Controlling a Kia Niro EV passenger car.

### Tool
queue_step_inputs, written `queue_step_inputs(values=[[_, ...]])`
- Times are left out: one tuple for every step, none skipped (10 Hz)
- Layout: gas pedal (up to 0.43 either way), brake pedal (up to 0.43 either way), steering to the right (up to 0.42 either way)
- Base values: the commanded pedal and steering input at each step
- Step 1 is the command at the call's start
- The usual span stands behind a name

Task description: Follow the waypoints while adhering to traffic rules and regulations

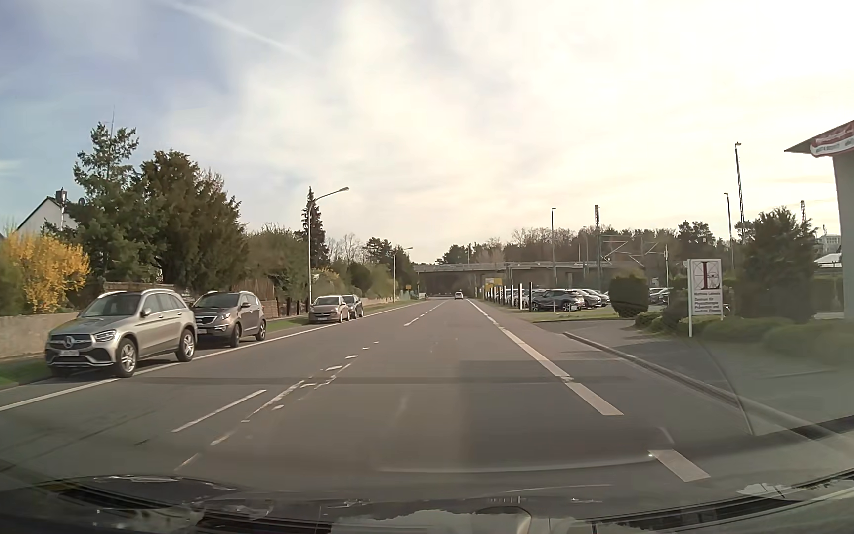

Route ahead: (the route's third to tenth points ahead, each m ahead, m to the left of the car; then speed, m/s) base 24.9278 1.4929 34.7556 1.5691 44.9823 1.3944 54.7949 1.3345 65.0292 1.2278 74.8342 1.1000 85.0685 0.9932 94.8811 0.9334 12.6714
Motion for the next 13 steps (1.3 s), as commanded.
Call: queue_step_inputs(values=[[0.118,0.000,0.001],[0.118,0.000,0.000],[0.118,0.000,0.000],[0.118,0.000,0.000],[0.118,0.000,0.000],[0.118,0.000,0.000],[0.118,0.000,0.000],[0.118,0.000,0.000],[0.118,0.000,-0.001],[0.118,0.000,-0.001],[0.118,0.000,-0.001],[0.118,0.000,-0.002],[0.118,0.000,-0.003]])
